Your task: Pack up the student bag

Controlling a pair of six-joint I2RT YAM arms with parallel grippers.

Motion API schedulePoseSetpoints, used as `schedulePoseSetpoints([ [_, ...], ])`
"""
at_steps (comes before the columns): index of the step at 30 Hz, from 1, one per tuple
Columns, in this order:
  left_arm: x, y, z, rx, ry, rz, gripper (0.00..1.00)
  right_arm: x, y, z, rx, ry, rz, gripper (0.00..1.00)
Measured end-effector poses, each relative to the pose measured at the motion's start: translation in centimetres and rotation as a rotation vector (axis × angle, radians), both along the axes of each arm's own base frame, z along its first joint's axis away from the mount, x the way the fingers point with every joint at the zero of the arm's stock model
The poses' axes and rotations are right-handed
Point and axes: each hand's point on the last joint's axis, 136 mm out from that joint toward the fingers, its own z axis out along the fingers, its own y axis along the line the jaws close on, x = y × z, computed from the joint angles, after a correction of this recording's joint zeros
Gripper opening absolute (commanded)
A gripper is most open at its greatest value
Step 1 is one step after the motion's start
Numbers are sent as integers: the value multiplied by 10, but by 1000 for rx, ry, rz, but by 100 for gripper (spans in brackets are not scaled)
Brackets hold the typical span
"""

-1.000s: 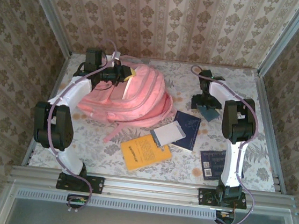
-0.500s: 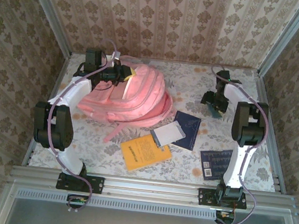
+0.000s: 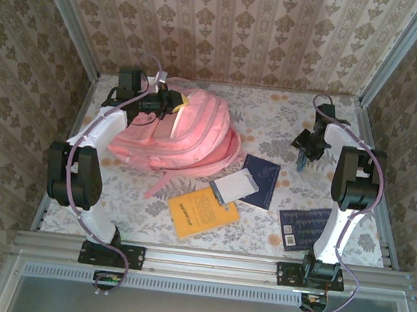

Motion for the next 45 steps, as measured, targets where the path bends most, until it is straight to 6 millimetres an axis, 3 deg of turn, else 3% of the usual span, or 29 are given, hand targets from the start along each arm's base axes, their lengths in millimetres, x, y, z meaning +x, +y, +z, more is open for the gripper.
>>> schedulePoseSetpoints([
  [4,0,0,1,-5,-2,-1,0,-4,2,1,15,-2,2,60],
  [8,0,0,1,-6,-3,-1,0,-9,4,1,26,-4,9,54],
  [11,0,0,0,-6,0,-1,0,-15,6,1,43,-8,10,58],
  [15,0,0,0,-9,4,0,0,-21,12,3,77,-21,15,53],
  [27,0,-1,1,-11,1,-2,0,-46,65,17,325,-155,-16,52],
  [29,0,-1,1,-11,1,-2,0,-51,71,12,362,-157,-25,56],
  [34,0,-1,1,-11,2,-2,0,-67,75,-4,389,-116,-44,77],
  [37,0,-1,1,-11,2,-2,0,-66,75,1,393,-131,-36,83],
  [41,0,-1,1,-12,3,-2,0,-65,75,13,385,-164,-26,78],
  [45,0,-1,1,-12,3,-2,0,-67,73,23,372,-199,-14,62],
])
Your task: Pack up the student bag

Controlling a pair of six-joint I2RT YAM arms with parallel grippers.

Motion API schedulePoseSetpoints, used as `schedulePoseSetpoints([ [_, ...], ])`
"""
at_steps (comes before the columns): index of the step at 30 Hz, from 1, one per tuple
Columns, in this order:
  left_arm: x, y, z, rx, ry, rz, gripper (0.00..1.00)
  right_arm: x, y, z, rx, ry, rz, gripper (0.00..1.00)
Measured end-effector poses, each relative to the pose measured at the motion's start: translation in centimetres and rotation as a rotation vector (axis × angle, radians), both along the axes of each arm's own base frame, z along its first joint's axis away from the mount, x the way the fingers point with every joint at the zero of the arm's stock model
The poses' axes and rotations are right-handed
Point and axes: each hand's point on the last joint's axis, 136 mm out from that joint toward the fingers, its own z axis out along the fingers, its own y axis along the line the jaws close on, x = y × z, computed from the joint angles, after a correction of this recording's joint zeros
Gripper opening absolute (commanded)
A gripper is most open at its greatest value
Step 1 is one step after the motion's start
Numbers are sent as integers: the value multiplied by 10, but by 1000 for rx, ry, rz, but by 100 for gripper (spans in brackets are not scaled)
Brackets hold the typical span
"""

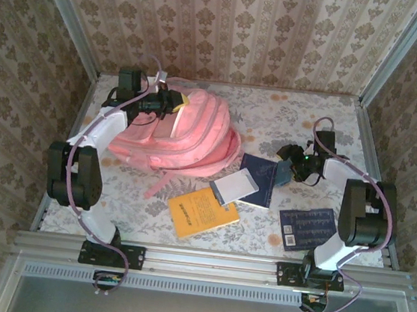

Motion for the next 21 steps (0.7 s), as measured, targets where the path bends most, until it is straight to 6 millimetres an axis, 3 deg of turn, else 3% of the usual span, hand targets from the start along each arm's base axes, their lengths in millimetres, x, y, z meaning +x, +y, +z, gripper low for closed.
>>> schedulePoseSetpoints([
  [5,0,0,0,0,0,0,0,-7,-1,1,-12,-6,-1,48],
  [10,0,0,0,0,0,-1,0,-13,-4,-5,-31,8,-6,45],
  [13,0,0,0,-2,0,-3,0,-15,-6,-8,-51,13,1,37],
  [21,-1,-1,-1,-4,6,-7,0,-24,-17,-10,-124,9,-4,4],
])
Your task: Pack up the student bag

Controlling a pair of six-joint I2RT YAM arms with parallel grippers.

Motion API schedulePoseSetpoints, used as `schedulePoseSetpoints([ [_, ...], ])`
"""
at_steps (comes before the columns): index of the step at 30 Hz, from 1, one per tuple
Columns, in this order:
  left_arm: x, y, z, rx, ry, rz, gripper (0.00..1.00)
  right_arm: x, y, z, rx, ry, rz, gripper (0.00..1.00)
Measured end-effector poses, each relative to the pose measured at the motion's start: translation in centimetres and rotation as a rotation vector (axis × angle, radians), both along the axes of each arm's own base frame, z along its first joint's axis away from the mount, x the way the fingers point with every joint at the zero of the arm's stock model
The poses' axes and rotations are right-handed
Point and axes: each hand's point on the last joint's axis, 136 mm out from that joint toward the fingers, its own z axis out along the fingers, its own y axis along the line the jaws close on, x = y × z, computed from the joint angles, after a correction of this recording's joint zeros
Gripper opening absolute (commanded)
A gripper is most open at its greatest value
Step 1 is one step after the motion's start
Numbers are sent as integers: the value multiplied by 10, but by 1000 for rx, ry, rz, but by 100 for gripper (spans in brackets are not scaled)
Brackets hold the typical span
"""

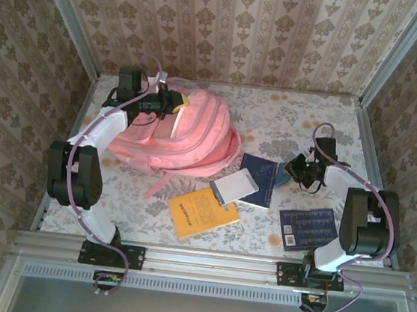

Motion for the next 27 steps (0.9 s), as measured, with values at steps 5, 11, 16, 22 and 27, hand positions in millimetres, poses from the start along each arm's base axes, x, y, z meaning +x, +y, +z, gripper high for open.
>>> schedulePoseSetpoints([
  [5,-2,-2,6,-20,13,-13,0,-6,-8,28,-90,-70,0,0],
  [11,6,-4,47,-50,-36,-14,0,0,12,92,-171,-245,68,0],
  [16,8,0,76,-64,-63,-16,0,7,63,118,-85,-341,203,0],
  [22,-1,-3,86,-89,-69,-66,0,27,136,144,141,-408,359,0],
  [27,-11,-4,85,-106,-55,-81,0,44,182,154,282,-409,419,0],
])
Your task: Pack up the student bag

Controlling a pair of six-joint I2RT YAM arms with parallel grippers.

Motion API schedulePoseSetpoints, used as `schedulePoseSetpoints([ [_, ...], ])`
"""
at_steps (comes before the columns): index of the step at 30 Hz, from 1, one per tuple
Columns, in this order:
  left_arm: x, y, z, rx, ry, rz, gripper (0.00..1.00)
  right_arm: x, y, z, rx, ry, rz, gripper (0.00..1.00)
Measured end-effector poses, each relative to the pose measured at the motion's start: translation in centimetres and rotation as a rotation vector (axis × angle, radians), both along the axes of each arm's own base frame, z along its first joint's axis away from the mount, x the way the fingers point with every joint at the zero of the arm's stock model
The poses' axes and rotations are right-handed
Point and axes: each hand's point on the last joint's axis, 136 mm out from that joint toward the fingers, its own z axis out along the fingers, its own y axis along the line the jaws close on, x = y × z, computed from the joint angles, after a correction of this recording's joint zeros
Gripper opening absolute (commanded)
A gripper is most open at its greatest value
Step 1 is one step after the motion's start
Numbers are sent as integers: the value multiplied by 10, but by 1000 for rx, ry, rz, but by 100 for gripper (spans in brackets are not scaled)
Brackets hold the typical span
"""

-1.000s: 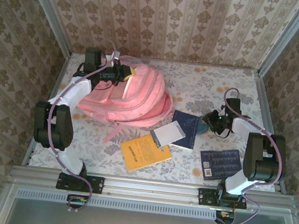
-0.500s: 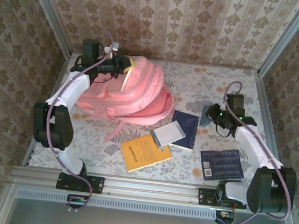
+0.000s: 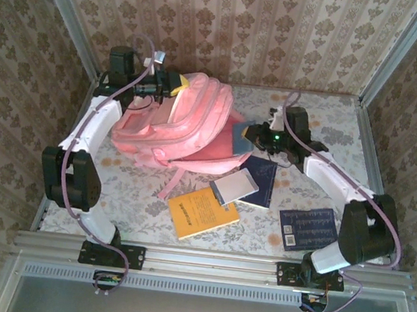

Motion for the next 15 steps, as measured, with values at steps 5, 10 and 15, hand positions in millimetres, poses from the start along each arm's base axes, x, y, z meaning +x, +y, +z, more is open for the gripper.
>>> schedulePoseSetpoints([
  [5,-7,1,10,-16,-14,1,0,16,50,10,121,12,52,0],
  [10,-13,1,23,-28,-40,1,0,30,98,-5,217,85,65,0],
  [15,-16,0,28,-49,-43,-15,0,44,155,-16,250,118,71,0],
])
